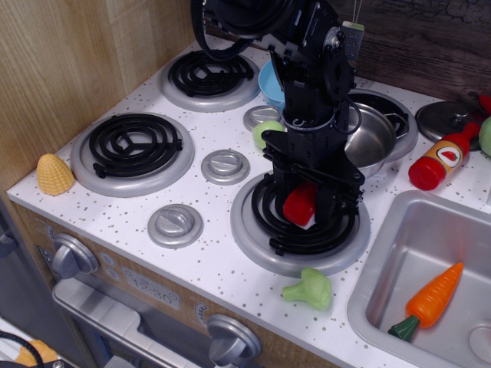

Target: Take sushi out of pan

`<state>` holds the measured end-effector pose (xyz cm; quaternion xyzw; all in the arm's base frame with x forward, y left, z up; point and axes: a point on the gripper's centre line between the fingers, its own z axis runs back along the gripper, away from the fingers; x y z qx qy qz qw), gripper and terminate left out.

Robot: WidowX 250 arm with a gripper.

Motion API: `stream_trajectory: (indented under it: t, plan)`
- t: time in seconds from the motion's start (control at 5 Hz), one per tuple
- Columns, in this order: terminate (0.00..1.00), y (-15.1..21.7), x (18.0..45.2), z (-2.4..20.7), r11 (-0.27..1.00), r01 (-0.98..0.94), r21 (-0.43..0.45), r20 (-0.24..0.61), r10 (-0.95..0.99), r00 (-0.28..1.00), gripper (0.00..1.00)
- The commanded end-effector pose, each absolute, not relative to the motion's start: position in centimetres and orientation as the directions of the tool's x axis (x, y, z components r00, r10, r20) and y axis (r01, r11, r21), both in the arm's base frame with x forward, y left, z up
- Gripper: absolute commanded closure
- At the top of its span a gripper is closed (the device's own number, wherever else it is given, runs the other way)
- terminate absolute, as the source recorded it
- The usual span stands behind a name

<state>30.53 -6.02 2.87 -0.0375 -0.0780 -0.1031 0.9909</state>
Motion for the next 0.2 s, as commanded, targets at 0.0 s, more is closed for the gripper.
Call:
stream_trajectory:
  t: [0.0]
  plan:
    - [1.0, -6.16, 31.1, 4.45, 0.977, 0.203, -0.058, 0.216, -0.186, 0.958, 0.0]
